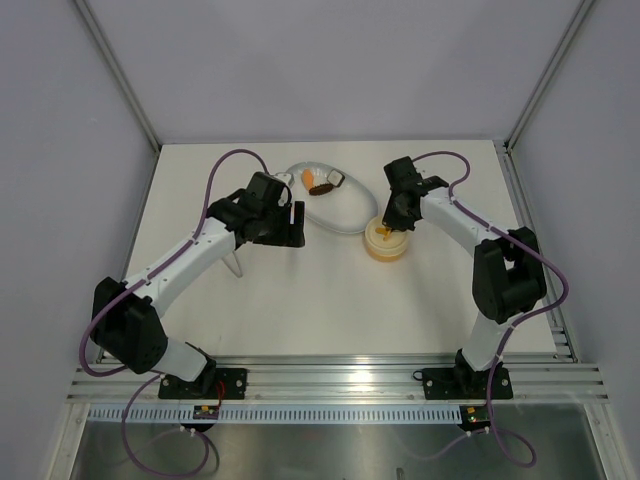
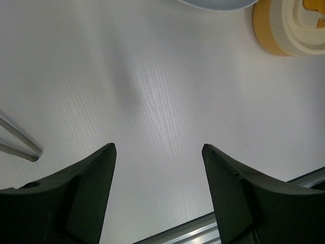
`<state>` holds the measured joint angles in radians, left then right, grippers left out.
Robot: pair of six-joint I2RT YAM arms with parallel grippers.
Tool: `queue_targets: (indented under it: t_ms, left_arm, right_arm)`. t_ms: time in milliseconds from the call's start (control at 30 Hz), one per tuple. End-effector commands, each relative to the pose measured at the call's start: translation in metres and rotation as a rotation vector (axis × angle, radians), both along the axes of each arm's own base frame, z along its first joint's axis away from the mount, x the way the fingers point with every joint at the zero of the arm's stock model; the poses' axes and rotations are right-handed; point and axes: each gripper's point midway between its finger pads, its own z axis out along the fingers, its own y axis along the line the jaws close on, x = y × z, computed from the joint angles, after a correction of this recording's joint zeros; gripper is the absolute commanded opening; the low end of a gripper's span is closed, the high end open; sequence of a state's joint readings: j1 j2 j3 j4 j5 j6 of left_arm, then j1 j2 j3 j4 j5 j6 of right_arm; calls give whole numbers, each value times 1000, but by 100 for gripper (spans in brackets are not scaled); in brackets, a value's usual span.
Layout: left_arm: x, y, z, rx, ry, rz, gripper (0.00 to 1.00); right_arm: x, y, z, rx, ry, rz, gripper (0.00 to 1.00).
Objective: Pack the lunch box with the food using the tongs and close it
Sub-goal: Close the box lid on the packing box.
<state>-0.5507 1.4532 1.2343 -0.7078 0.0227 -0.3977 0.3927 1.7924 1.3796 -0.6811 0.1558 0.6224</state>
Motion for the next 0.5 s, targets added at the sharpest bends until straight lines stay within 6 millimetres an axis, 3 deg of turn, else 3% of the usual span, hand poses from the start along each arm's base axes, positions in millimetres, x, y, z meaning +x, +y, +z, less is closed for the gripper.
queue_targets:
  t_ms: [0,267,467]
  left_arm:
    - [6,-2,16,-35,-65,11,72]
    - [5,-3,14,-35,-58,2,71]
    - [3,-3,14,-41,-56,5,71]
  right_arm:
    - [3,5,-6,17,-4,21,0]
    - [-3,8,-18,62,18,50,0]
    - [-15,22,-30,141,47,119,0]
